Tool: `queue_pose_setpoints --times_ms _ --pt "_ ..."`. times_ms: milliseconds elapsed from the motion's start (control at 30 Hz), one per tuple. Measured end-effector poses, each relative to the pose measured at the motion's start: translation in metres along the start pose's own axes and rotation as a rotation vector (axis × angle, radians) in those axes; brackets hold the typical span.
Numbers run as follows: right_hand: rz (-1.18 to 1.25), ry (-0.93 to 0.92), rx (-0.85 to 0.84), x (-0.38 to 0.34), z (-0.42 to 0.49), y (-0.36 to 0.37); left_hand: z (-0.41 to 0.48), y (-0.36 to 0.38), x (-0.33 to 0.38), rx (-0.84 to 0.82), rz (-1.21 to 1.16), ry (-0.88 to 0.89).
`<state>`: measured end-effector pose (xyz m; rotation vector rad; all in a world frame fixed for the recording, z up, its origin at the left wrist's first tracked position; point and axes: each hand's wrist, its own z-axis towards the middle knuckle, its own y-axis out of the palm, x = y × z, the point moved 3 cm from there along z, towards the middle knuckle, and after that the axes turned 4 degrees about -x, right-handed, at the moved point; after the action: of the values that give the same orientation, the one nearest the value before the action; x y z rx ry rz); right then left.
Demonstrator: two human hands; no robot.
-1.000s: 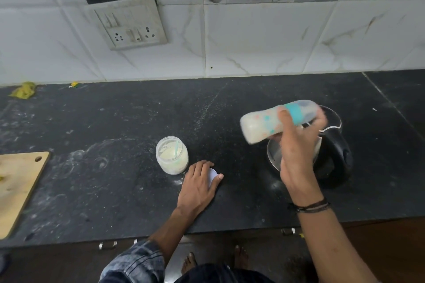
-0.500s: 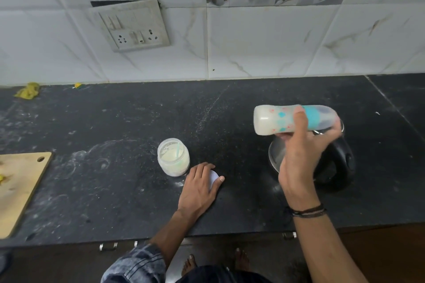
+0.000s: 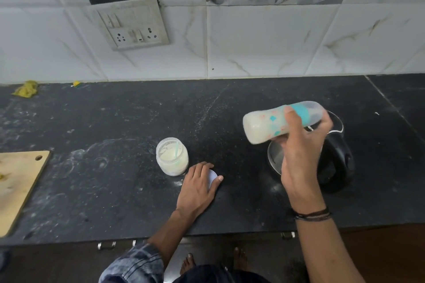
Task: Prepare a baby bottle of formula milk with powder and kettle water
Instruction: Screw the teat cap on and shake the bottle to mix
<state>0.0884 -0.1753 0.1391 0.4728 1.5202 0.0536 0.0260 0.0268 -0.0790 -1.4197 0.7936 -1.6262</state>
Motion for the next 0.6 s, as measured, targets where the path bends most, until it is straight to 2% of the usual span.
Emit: queue_pose_setpoints --times_ms 33,133,167,300,400,433,533,600 --pt "-0.002 -0.003 0.014 0.001 0.000 0.001 0.000 0.000 0.000 -0.005 -0.002 -0.001" --pt "-0.143 0.053 -0.145 0.005 0.000 0.006 0.000 -0.001 -0.002 -0.009 -0.009 0.007" --pt "-0.132 0.063 -0.151 0.004 -0.001 0.006 0.000 -0.001 -0.002 -0.013 -0.012 0.004" --pt "0.007 0.004 0.031 0.001 0.003 -0.001 0.000 0.000 0.000 -0.005 -0.005 0.003" --pt "-0.129 0.064 -0.125 0.007 0.001 0.003 0.000 0.000 -0.002 -0.011 0.001 0.009" --pt "-0.133 0.065 -0.130 0.007 -0.001 0.003 0.000 0.000 -0.002 -0.016 0.000 0.006" --pt "0.011 -0.010 0.046 0.002 -0.002 -0.004 0.000 0.000 -0.001 -0.007 0.003 0.003" --pt "0.022 -0.020 0.062 0.003 -0.001 -0.004 0.000 -0.001 0.000 -0.005 0.002 0.008"
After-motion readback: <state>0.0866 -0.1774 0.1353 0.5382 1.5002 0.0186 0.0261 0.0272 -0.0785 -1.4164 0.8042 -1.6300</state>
